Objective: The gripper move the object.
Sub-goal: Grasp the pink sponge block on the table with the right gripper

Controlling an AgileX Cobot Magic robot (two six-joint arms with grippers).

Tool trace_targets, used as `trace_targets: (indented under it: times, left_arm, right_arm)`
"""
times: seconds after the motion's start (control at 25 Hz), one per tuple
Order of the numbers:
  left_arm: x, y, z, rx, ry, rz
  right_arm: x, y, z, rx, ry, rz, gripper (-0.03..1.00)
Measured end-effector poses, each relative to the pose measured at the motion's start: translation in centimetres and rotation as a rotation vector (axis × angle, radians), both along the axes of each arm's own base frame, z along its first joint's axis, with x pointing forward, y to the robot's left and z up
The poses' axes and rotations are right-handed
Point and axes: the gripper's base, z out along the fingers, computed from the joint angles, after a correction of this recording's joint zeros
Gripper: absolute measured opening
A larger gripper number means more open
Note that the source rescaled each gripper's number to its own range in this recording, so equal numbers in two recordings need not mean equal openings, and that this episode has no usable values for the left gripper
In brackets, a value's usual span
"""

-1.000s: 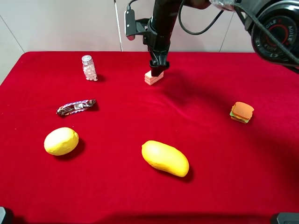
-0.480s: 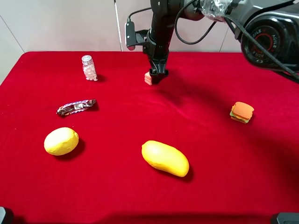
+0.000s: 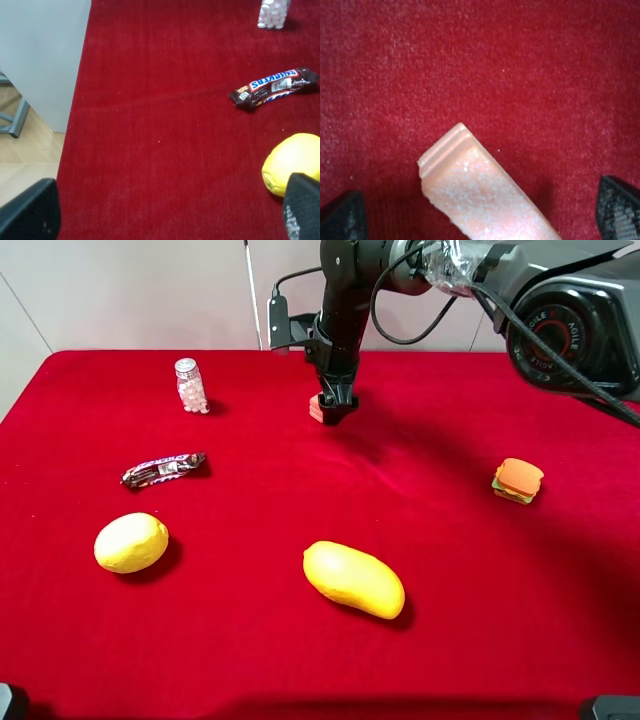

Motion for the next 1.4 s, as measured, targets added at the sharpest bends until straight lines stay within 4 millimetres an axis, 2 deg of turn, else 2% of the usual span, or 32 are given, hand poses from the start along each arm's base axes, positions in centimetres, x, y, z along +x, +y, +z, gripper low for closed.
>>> trace_targets:
  times: [0.36,0.68,1.4]
  left_arm:
    - [0.0,0.0,0.0,0.000,0.000,0.000]
    - [0.0,0.0,0.0,0.000,0.000,0.000]
    - [0.0,0.0,0.0,0.000,0.000,0.000]
  right_arm:
    - [0.1,0.0,-0.1,-0.001,-0.013,0.002,1.00]
    - [0.1,0.0,-1.6,-0.016,0.010,0.003,1.00]
    - [0.1,0.0,-1.8,-0.018,0.011,0.005,1.00]
